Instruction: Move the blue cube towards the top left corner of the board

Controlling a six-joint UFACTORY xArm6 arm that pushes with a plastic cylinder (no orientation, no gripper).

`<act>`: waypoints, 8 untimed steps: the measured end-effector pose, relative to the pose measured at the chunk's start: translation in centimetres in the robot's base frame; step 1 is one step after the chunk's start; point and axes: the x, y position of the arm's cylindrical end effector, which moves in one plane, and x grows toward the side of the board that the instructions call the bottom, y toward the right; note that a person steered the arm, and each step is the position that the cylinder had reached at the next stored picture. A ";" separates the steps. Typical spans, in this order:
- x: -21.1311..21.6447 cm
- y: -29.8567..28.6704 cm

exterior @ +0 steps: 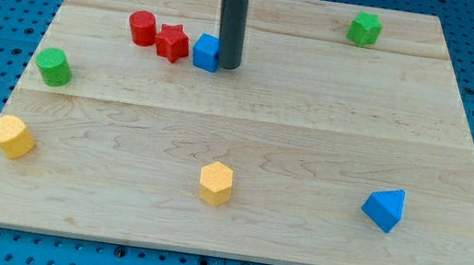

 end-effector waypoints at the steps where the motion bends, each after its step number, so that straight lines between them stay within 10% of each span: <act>1: 2.5 1.1; 5: -3.6 1.5; 8: -10.6 -8.7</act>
